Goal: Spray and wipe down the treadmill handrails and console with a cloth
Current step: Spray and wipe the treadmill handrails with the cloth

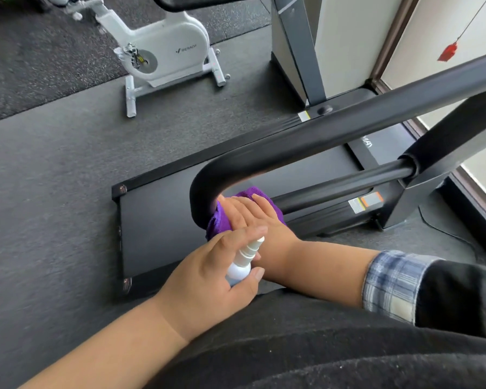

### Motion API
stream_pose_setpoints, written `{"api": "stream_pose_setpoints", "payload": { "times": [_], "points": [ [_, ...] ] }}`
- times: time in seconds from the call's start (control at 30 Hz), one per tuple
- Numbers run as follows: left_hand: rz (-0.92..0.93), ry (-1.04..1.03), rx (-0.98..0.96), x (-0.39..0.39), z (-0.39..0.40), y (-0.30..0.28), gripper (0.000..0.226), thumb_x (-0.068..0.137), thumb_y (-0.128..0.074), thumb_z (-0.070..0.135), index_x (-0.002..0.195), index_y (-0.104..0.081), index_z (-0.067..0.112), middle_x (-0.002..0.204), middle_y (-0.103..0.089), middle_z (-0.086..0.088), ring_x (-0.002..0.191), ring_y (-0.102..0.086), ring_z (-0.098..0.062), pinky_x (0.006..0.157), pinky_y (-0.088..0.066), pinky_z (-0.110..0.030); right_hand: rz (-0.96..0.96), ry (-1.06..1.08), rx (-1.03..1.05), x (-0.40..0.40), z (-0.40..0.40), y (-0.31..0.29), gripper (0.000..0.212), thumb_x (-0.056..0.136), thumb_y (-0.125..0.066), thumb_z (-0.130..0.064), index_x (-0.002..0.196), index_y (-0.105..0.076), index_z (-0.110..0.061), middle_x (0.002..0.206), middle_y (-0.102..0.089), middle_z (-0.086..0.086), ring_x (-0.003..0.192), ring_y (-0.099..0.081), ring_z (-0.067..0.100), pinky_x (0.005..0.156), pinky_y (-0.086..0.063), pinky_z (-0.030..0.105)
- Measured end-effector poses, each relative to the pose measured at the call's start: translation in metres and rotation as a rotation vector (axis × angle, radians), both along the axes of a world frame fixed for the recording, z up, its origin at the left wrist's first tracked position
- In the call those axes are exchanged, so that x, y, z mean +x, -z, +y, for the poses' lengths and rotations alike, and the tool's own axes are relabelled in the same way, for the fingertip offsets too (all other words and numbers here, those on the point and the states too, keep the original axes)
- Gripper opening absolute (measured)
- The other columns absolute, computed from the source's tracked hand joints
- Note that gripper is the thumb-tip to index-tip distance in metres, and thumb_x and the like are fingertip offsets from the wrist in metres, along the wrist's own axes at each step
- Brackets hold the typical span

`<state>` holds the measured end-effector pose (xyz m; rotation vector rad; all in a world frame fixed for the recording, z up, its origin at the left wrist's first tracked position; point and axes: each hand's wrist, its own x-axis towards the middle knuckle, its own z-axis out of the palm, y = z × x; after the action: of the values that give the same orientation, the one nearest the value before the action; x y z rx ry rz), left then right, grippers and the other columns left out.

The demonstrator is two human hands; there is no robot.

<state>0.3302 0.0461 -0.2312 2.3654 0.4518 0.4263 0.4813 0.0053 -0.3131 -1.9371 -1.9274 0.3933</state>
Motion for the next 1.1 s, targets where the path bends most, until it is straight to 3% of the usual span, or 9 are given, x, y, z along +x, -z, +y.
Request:
{"api": "stream_pose_setpoints", "payload": {
  "times": [0.23,0.3,0.4,0.53,0.63,0.73,0.87,1.0,1.1],
  "points": [
    [0.094,0.031,0.034,0.045,-0.014,-0.002,0.058,0.083,-0.063,0.038,0.136,-0.04,0.043,0.106,-0.059,0.021,0.094,-0.061,0.001,0.082,-0.052,-0.024,-0.255,-0.076,0.178,0.043,-0.02,0.012,0.085,0.079,-0.074,-0.051,0.15,-0.033,-0.032,0.145,-0.049,0.003,0.135,-0.046,0.031,0.115,-0.031,0.051],
    [0.108,0.006,0.036,0.061,-0.021,-0.003,0.058,0.083,-0.062,0.04,0.136,-0.04,0.044,0.109,-0.059,0.02,0.096,-0.062,0.0,0.084,-0.051,-0.024,-0.352,-0.073,0.124,0.067,-0.028,0.019,0.092,0.072,-0.08,-0.048,0.15,-0.033,-0.035,0.145,-0.046,0.001,0.134,-0.043,0.031,0.115,-0.031,0.049],
    [0.148,-0.045,0.02,0.081,-0.036,-0.006,0.058,0.082,-0.063,0.04,0.134,-0.039,0.047,0.108,-0.057,0.026,0.097,-0.06,0.004,0.087,-0.045,-0.011,-0.393,-0.045,0.058,0.106,-0.046,0.025,0.107,0.064,-0.088,-0.039,0.153,-0.029,-0.034,0.147,-0.043,0.002,0.135,-0.039,0.033,0.115,-0.032,0.051],
    [0.202,-0.151,0.023,0.107,-0.054,-0.001,0.066,0.086,-0.071,0.027,0.125,-0.033,0.063,0.107,-0.056,0.031,0.101,-0.055,0.012,0.085,-0.035,0.002,-0.418,-0.013,0.049,0.159,-0.073,0.025,0.101,0.071,-0.082,-0.026,0.153,-0.022,-0.03,0.147,-0.049,0.006,0.135,-0.045,0.038,0.113,-0.034,0.055],
    [0.212,-0.308,-0.09,0.129,-0.067,0.003,0.064,0.089,-0.066,0.03,0.12,-0.03,0.073,0.102,-0.061,0.025,0.094,-0.058,0.003,0.081,-0.047,-0.015,-0.399,0.03,-0.01,0.201,-0.093,0.024,0.098,0.073,-0.08,-0.026,0.152,-0.023,-0.03,0.146,-0.05,0.008,0.135,-0.045,0.041,0.113,-0.032,0.058],
    [0.233,-0.464,-0.165,0.145,-0.076,0.008,0.059,0.091,-0.063,0.031,0.125,-0.032,0.067,0.101,-0.062,0.019,0.082,-0.06,-0.005,0.072,-0.053,-0.034,-0.388,0.084,-0.034,0.244,-0.117,0.027,0.095,0.072,-0.082,-0.027,0.151,-0.028,-0.029,0.147,-0.049,0.009,0.135,-0.044,0.04,0.113,-0.032,0.059],
    [0.27,-0.649,-0.171,0.149,-0.079,0.012,0.056,0.093,-0.059,0.031,0.128,-0.031,0.063,0.1,-0.061,0.019,0.074,-0.06,-0.011,0.063,-0.049,-0.034,-0.248,0.052,0.065,0.27,-0.134,0.032,0.087,0.074,-0.083,-0.025,0.149,-0.04,-0.028,0.149,-0.048,0.007,0.139,-0.042,0.035,0.118,-0.023,0.052],
    [0.345,-0.881,-0.194,0.132,-0.079,0.007,0.053,0.093,-0.055,0.033,0.126,-0.03,0.067,0.096,-0.06,0.014,0.062,-0.053,-0.019,0.054,-0.051,-0.036,0.066,0.097,0.204,0.26,-0.127,0.025,0.084,0.074,-0.083,-0.013,0.144,-0.041,-0.034,0.136,-0.057,0.001,0.126,-0.052,0.03,0.105,-0.036,0.052],
    [0.407,-0.982,-0.164,0.117,-0.077,0.0,0.054,0.093,-0.053,0.036,0.126,-0.026,0.067,0.102,-0.06,0.009,0.073,-0.057,-0.023,0.062,-0.059,-0.047,0.188,-0.001,0.202,0.24,-0.12,0.015,0.071,0.085,-0.071,-0.023,0.146,-0.038,-0.039,0.135,-0.057,-0.002,0.123,-0.054,0.027,0.104,-0.04,0.052]
  ]
}}
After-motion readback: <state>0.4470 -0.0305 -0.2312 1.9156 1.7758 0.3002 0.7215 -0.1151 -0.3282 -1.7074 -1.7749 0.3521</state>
